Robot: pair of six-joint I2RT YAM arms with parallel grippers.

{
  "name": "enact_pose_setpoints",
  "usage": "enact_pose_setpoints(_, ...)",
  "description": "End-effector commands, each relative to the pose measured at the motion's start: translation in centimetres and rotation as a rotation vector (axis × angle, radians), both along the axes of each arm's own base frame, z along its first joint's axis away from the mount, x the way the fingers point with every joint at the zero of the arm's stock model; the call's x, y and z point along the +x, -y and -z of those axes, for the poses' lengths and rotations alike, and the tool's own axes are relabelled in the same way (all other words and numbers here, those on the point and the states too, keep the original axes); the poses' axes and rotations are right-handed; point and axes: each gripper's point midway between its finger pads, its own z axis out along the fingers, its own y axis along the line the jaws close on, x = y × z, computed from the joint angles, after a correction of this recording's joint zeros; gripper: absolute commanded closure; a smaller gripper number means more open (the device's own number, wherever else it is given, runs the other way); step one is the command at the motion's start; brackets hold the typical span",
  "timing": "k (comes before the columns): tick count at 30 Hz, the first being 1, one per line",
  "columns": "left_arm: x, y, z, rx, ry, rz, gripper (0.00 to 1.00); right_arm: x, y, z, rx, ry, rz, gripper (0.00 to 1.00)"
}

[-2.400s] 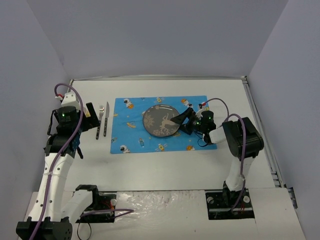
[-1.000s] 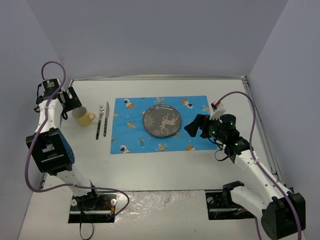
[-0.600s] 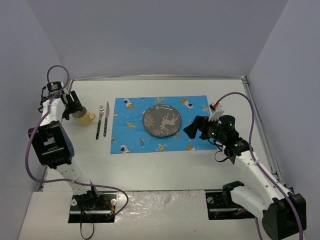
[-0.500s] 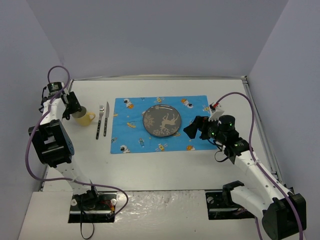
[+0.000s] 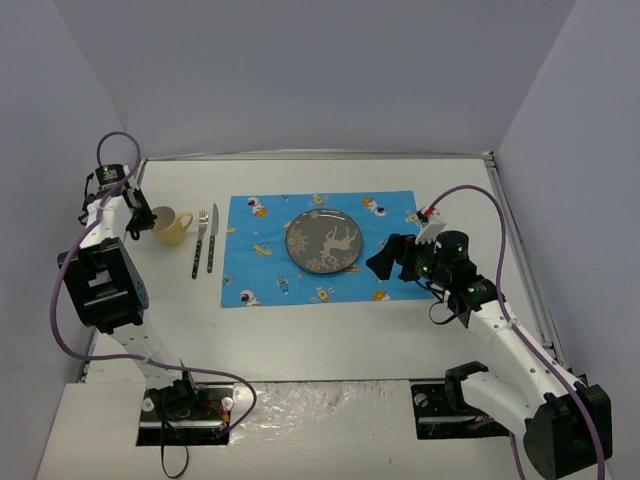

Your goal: Set the dinner table for one person

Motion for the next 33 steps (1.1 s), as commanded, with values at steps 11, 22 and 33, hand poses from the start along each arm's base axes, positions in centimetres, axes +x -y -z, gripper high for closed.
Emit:
enact_pose_setpoints(11,-4.1,12.7,-16.3,0.1,0.267,0.284,1.0,-1.5,-8.0,-6.4,-0.143,0.297,-0.318,0.05)
enact_pose_setpoints(22,-10.6,24.4,-16.2,0.073,0.201,0.588,1.0,-3.0,-17.2,-9.1,-0.331,0.503,-0.585,0.11)
enact_pose_setpoints(33,-13.7,29.0,-16.9,0.04,0.215,0.689,1.0,-2.1,-21.6,-8.7,-0.463,0.574,-0.583,0.21)
